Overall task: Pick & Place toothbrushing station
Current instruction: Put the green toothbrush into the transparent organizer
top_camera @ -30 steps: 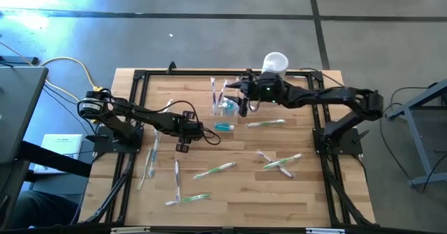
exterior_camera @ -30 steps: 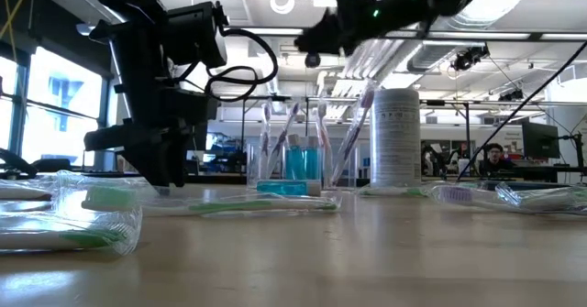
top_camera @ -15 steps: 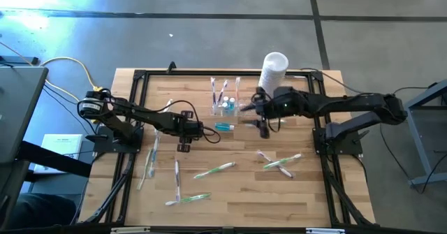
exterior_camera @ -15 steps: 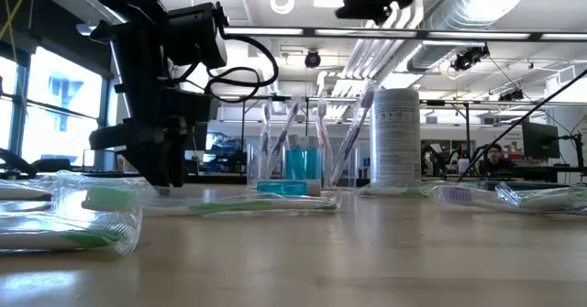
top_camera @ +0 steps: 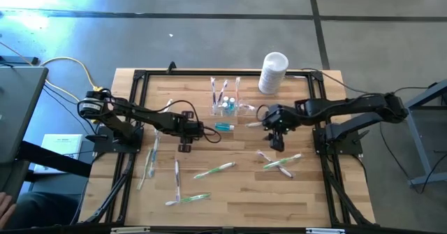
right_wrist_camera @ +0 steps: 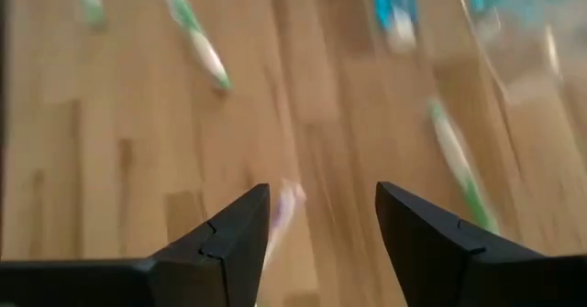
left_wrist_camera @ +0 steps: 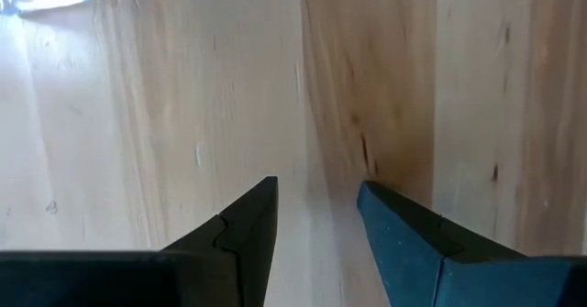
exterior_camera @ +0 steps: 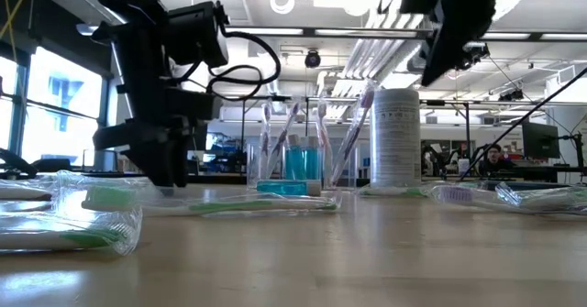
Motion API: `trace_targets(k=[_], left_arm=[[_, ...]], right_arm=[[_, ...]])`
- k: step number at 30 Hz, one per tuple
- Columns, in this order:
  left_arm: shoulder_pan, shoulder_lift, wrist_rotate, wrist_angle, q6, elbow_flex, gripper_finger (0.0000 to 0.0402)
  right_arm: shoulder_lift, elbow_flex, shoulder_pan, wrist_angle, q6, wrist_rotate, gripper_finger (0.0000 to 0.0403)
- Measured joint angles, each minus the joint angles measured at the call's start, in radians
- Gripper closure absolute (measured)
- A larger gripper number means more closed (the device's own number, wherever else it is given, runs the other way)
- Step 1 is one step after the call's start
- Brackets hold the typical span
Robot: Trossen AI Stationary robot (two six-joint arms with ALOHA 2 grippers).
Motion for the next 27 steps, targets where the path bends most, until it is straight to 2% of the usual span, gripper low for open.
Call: trace_targets(k=[3, 8, 10, 19, 27], left_arm=[[0.0, 0.0, 0.005, 0.017, -0.001, 0.0, 0.024], [0.0, 0.0, 0.007, 0.04, -0.001, 0.0, 0.024], [0.0, 0.0, 0.008, 0.049, -0.001, 0.0, 0.024], [-0.001, 0.0, 0.007, 0.061, -0.003, 0.0, 0.024], [-0.001, 0.0, 0.009, 0.079, 0.0, 0.0, 0.024]], right_arm=[[0.001, 0.0, 0.0, -0.087, 0.101, 0.088, 0.0211], [0.001, 0.0, -0.002, -0.196, 0.18, 0.352, 0.0211], [0.001, 0.0, -0.002, -0.219, 0.186, 0.415, 0.0211], [0.001, -0.052, -0.011, -0.186, 0.049, 0.398, 0.0234], [0.002, -0.23, -0.071, 0.044, -0.066, 0.377, 0.0244]])
